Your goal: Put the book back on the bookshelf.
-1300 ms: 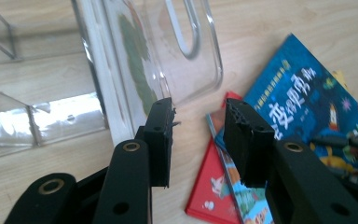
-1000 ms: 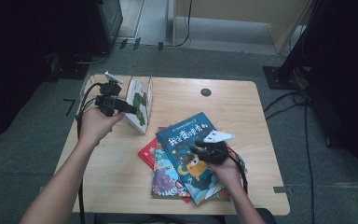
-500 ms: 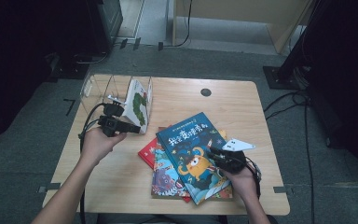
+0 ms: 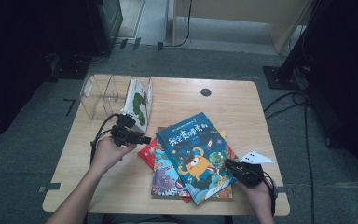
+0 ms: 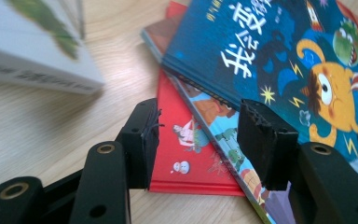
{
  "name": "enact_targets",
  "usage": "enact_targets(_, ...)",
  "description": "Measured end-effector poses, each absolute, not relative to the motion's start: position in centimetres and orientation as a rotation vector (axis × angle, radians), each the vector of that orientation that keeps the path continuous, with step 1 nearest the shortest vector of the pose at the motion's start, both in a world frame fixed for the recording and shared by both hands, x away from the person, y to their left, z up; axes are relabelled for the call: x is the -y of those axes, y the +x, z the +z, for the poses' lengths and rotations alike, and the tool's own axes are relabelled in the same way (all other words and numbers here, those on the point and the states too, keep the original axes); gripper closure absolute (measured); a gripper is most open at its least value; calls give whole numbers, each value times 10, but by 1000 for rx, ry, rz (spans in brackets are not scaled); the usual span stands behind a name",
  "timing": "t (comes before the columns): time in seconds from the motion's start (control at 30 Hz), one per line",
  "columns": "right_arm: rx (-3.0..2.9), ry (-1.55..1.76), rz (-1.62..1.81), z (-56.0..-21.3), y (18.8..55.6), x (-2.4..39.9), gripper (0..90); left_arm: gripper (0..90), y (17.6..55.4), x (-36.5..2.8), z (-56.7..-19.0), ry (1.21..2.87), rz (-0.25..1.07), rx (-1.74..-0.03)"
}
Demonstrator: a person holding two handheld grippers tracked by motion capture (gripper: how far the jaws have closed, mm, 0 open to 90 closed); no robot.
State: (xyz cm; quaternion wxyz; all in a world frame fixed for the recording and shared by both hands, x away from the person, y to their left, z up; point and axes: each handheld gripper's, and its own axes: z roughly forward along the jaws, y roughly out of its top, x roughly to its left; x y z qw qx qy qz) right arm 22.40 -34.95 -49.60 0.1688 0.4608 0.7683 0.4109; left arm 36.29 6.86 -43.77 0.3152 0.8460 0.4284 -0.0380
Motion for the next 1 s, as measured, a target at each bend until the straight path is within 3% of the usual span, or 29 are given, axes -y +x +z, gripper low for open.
enact_targets(0.7, -2073, 1446, 1115, -500, 175, 382, 883, 450, 368, -45, -468, 2245, -106, -1061)
enact_targets(1.0, -2081, 1465, 1064, -504, 178, 385, 888, 434, 369, -46, -472, 2214, -106, -1063)
